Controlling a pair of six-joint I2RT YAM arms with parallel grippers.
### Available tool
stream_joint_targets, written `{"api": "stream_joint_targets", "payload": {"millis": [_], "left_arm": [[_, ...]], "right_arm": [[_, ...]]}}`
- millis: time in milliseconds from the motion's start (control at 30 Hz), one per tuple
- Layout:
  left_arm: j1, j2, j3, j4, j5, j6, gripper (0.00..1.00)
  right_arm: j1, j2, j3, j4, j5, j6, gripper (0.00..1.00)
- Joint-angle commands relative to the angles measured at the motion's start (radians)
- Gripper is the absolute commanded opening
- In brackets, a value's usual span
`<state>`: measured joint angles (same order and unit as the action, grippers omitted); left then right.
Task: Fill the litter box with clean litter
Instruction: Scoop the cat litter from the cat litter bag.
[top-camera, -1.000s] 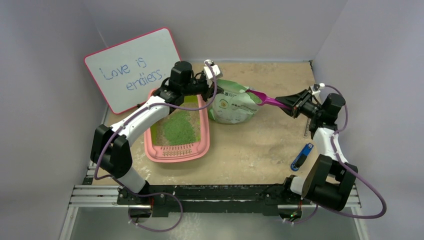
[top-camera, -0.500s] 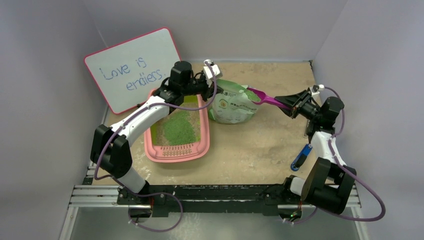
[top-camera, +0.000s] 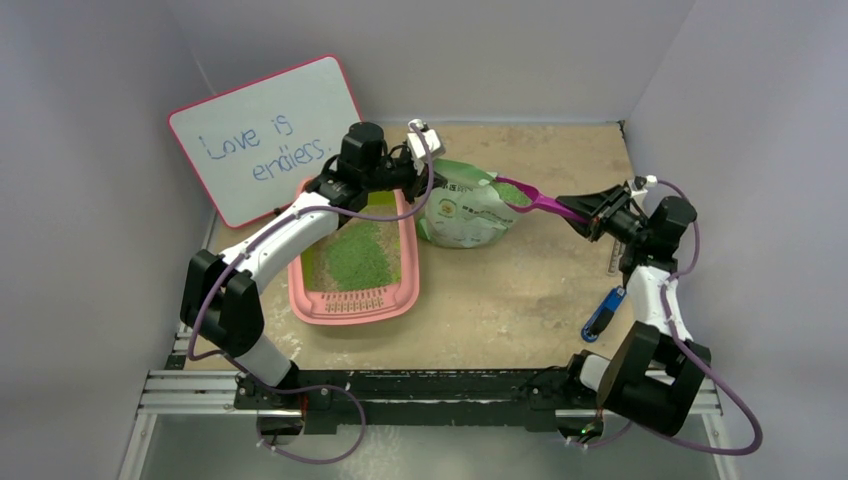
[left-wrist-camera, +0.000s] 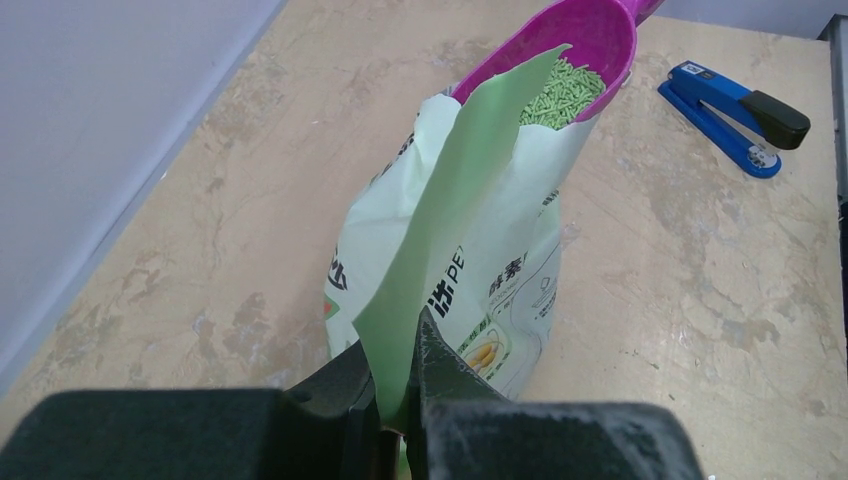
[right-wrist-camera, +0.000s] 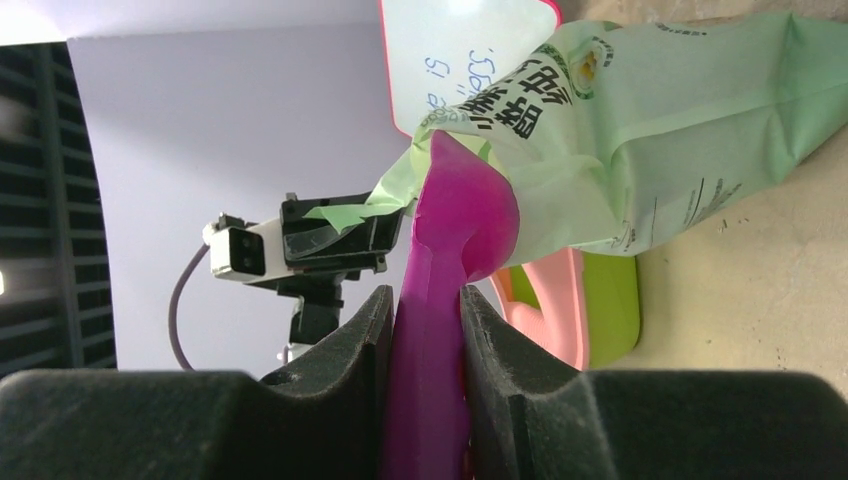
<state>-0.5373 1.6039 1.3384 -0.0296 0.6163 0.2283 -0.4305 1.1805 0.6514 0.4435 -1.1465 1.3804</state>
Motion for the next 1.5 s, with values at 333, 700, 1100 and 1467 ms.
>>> {"api": "stream_joint_targets", "payload": {"millis": [333, 700, 1100, 1467], "left_arm": [[0.007, -0.043, 0.016, 0.032, -0.02, 0.036, 0.0], [0.007, -0.035, 0.022, 0.031, -0.016, 0.026, 0.0], [0.007, -0.038, 0.018, 0.034, -0.016, 0.025, 0.0], [0.007, -0.032, 0.019, 0.047, -0.025, 0.006, 0.0]], "right_arm": [[-0.07, -0.064, -0.007, 0.09, -0.071, 0.055, 0.0], [-0.089, -0.109, -0.064, 0.153, -0.075, 0.126, 0.0], [-0.128, -0.116, -0.062, 0.252, -0.087, 0.207, 0.0], [-0.131, -0.179, -0.066, 0.345, -0.08, 0.303, 0.0]]}}
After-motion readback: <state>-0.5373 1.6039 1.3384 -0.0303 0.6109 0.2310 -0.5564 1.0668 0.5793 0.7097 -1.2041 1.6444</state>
